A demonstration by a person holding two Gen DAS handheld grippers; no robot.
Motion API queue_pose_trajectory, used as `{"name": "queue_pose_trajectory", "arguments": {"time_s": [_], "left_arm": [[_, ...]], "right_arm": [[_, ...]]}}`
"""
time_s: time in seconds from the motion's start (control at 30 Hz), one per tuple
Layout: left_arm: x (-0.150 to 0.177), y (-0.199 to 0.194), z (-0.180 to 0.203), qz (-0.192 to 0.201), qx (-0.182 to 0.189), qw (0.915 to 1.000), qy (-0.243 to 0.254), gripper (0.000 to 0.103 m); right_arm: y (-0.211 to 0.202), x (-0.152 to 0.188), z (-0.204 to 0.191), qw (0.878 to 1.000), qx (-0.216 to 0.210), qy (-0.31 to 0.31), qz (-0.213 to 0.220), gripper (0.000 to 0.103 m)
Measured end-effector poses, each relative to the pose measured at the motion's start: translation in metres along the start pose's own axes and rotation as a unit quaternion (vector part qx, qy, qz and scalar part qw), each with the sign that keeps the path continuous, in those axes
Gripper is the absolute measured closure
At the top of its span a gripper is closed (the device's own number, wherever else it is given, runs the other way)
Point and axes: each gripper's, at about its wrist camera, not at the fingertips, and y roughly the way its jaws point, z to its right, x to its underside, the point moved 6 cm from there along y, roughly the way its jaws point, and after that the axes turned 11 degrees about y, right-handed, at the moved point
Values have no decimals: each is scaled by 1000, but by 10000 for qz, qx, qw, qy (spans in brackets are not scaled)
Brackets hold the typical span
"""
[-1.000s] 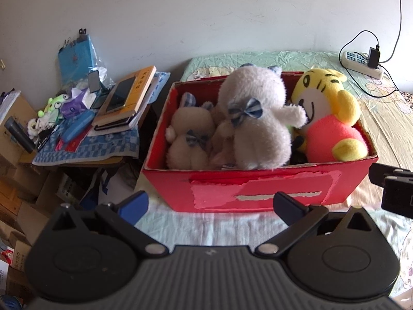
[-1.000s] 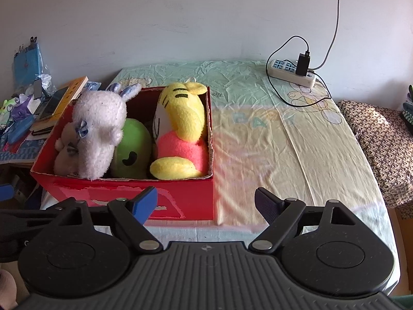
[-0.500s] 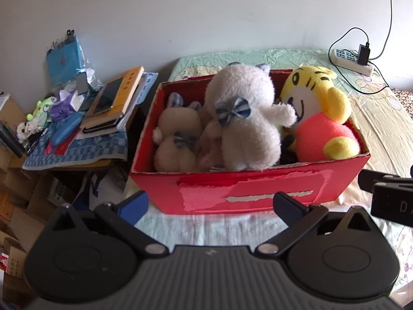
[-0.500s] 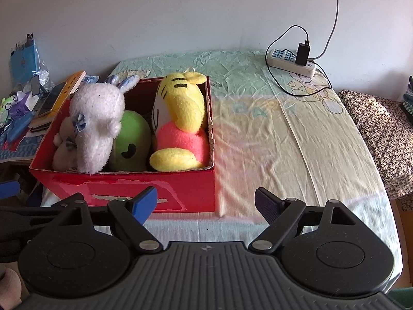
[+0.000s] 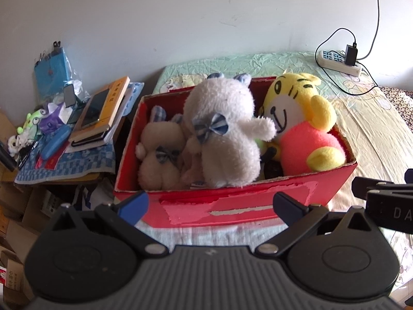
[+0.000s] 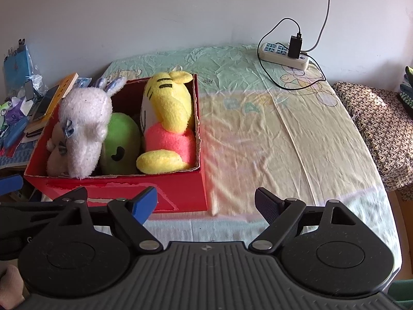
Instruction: Organize objects
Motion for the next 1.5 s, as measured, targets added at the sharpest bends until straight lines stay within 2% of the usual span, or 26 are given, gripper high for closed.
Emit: {"name": "queue_pose_trajectory", "arguments": {"time_s": [0.4, 0.9, 1.5], "left_arm": [[-12, 1, 0, 68, -84, 9999, 45, 1], [-23, 0, -9, 164, -200, 9996, -95, 1], [-3, 11, -15, -61, -137, 9997, -214, 1]], "right_arm": [[4, -10, 4, 9996, -223, 158, 18, 18], [-2, -20, 1, 9982, -447, 129, 371, 18], [0, -8, -7, 9978, -513, -5, 425, 19]]}}
